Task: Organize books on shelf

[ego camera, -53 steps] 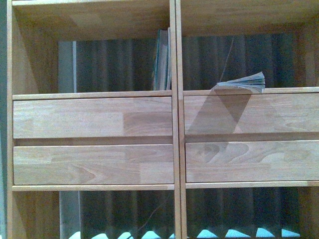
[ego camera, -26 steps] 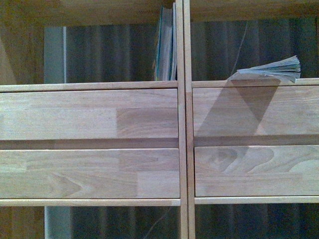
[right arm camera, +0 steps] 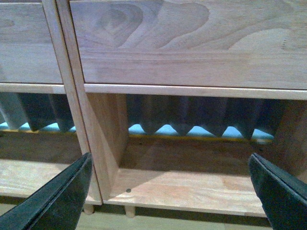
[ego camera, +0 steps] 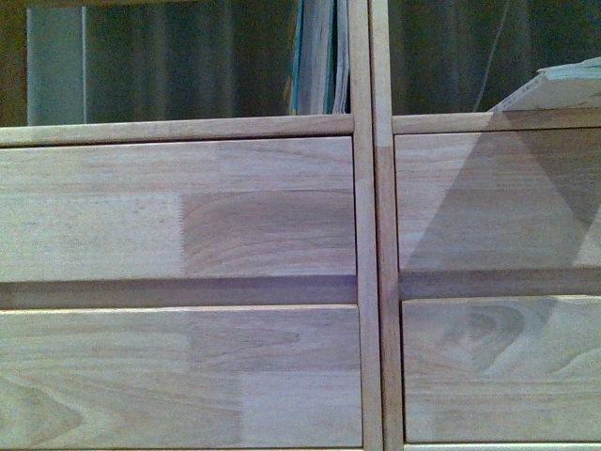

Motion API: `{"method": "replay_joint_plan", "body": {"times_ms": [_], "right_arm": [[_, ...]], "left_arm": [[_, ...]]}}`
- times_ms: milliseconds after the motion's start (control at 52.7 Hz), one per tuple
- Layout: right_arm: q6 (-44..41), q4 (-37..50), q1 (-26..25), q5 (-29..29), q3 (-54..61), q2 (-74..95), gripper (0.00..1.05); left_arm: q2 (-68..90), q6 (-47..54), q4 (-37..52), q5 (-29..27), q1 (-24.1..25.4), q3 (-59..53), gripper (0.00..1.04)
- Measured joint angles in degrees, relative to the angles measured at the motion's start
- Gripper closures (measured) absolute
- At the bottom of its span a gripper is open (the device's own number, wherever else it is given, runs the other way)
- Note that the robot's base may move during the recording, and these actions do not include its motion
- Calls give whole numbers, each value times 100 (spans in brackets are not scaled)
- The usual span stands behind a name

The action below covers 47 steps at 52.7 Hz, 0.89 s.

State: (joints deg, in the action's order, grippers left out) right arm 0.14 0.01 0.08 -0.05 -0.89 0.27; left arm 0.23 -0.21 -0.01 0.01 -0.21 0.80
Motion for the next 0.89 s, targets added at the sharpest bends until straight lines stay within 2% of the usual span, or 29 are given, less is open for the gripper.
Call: {"method": "replay_joint_plan", "body": {"times_ms": [892], "right_arm": [[2,-4,0,-7,0,0,7]], "left_arm": [[-2,0,0,-2,0,0,7]]}}
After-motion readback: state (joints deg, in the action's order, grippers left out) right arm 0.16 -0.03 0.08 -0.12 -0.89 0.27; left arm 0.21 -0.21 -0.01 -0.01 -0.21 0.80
